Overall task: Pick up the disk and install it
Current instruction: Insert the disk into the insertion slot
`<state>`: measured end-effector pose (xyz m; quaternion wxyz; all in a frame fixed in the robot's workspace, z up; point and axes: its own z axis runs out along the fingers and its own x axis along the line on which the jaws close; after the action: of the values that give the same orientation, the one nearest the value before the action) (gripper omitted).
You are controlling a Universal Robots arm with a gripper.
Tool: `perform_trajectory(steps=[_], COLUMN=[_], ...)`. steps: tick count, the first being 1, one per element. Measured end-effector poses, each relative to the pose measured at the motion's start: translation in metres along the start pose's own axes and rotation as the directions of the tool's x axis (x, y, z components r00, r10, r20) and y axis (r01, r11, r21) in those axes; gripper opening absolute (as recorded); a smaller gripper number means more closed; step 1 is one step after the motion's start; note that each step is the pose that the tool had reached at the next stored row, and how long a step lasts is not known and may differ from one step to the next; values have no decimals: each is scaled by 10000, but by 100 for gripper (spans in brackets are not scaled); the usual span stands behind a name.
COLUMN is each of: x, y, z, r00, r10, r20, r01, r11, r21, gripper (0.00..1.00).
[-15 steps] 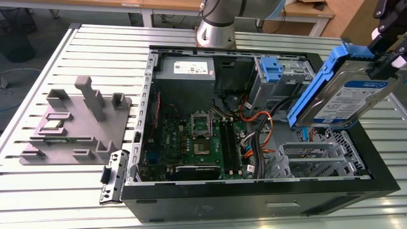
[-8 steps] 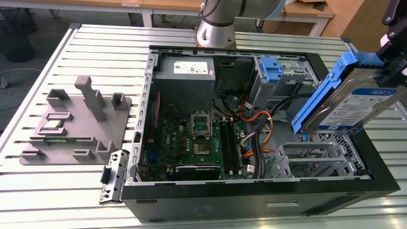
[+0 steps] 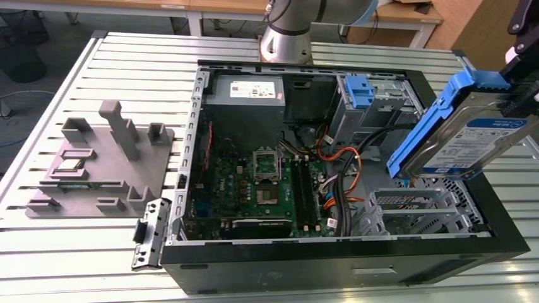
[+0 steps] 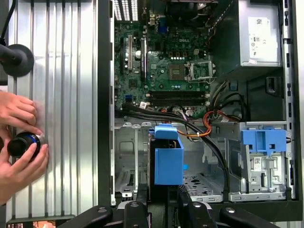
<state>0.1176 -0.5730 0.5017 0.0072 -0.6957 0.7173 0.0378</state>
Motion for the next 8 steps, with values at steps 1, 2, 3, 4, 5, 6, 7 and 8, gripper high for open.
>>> perform_trajectory(steps=[1,2,3,4,5,6,7,8], x=[0,2,5,9,13,19,24,25], y=[0,0,-1,-1,-2,-2,-3,-5], z=[3,9,18,25,32,39,49,60], r00=[10000,10000,10000,10000,10000,10000,10000,10000], r10=[0,0,0,0,0,1,0,0], r20=[0,0,1,2,2,0,1,-1], r01=[0,0,0,0,0,-1,0,0], r11=[10000,10000,10000,10000,10000,10000,10000,10000], r21=[0,0,0,0,0,0,0,0], gripper=[35,35,35,35,35,35,35,35])
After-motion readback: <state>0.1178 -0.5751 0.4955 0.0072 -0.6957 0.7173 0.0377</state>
